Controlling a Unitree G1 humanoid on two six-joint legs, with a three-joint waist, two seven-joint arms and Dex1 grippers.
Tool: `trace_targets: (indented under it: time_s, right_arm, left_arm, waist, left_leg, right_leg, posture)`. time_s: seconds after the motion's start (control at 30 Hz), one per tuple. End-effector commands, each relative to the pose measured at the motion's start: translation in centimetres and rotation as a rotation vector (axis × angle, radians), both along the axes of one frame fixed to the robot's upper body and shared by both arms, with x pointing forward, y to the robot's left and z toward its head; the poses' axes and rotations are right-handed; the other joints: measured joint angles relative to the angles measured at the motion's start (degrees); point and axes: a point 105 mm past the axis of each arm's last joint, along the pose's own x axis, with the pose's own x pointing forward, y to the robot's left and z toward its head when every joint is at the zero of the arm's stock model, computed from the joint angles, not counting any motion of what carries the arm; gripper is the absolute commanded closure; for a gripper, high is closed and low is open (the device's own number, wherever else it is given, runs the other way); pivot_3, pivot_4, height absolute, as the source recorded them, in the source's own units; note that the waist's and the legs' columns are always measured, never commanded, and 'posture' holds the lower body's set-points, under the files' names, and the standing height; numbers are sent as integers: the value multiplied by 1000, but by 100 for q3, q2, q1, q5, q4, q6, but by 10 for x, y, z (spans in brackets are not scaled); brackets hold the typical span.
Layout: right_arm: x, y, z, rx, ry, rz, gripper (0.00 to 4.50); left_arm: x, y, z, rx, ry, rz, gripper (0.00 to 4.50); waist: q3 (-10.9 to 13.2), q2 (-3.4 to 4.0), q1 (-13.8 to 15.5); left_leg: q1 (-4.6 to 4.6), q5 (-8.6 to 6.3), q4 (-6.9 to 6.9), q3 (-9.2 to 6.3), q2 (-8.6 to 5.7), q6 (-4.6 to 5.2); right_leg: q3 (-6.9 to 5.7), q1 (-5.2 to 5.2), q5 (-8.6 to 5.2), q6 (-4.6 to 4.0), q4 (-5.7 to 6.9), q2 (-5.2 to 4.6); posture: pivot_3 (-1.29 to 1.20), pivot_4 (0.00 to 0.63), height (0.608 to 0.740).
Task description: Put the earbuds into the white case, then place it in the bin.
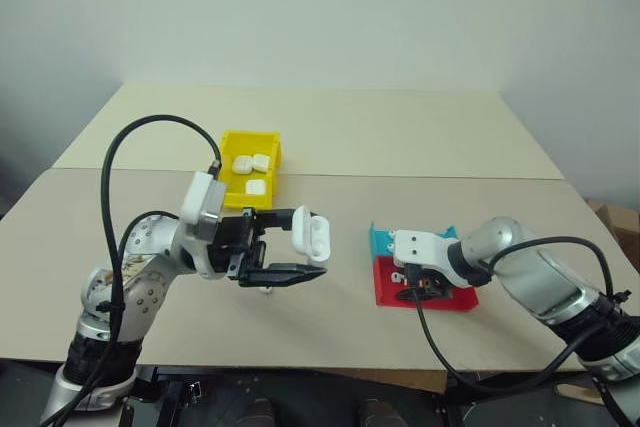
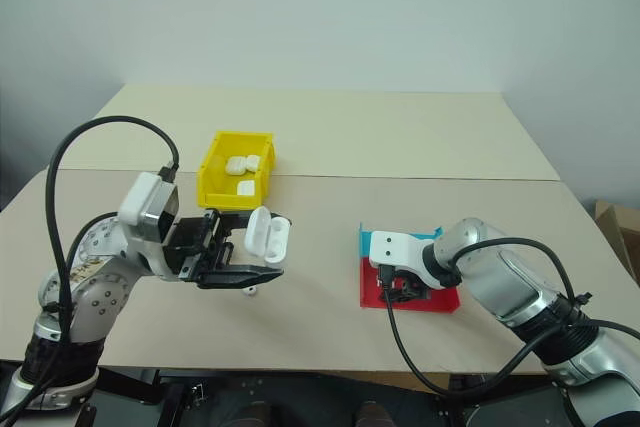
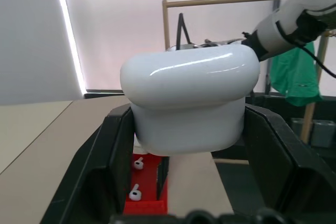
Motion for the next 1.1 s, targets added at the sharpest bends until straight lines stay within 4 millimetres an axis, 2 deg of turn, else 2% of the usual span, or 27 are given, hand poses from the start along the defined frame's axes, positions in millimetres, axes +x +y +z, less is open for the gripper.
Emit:
trace_targets:
  time_s: [0.03,0.33,0.43,0.6,0.77,0.83,0.93,1.1]
  right_arm:
    - [3,3,6,3,-28,13,1613]
    - [5,4,5,-1,-34,-5,1613]
    - [4,4,4,-6,-33,-5,2138]
    - [2,4,3,-12,-27,-2,3791]
    - [0,4,10,24,-30,-32,3885]
    - [-3,5,18,79,-28,-58,3885]
    - [-8,8,41,244,-36,-104,3885]
    - [-24,10,101,752,-141,-121,3885]
  left_arm:
    - [-5,2,6,5,-29,-55,1683]
    - [-6,6,7,5,-35,-88,1683]
    - [-7,6,7,-1,-35,-94,1683]
    - [-8,6,7,-4,-36,-94,1683]
    - [-9,7,8,-4,-35,-95,1683]
    - [-9,7,8,-7,-35,-95,1683]
    - [-8,5,9,-17,-34,-97,1683]
    - [-8,3,11,-29,-24,-120,1683]
  waist:
    - [0,0,-1]
    - [0,0,-2]
    - [0,0,0]
    - [0,0,1]
    - [0,0,2]
    - [0,0,3]
    - [0,0,7]
    - [1,-2,14]
  left_leg:
    - [0,0,0,0,0,0]
    - [0,0,0,0,0,0]
    - [0,0,0,-1,0,0]
    - [0,0,0,-1,0,0]
    - [0,0,0,-1,0,0]
    - [0,0,0,-1,0,0]
    - [-2,0,0,-1,0,0]
    - [-2,0,0,-11,0,0]
  right_leg:
    - [0,0,0,0,0,0]
    - [0,1,0,0,0,0]
    - [0,1,0,0,0,0]
    - [0,1,0,0,0,0]
    - [-1,2,0,0,0,0]
    - [-1,2,0,0,0,0]
    - [0,0,0,0,0,0]
    - [-8,8,0,1,0,2]
  posture:
    - [0,150,740]
    - [0,150,740]
    - [0,150,740]
    - [0,150,740]
    - [0,150,740]
    - [0,150,740]
    - [0,150,740]
    - [0,150,740]
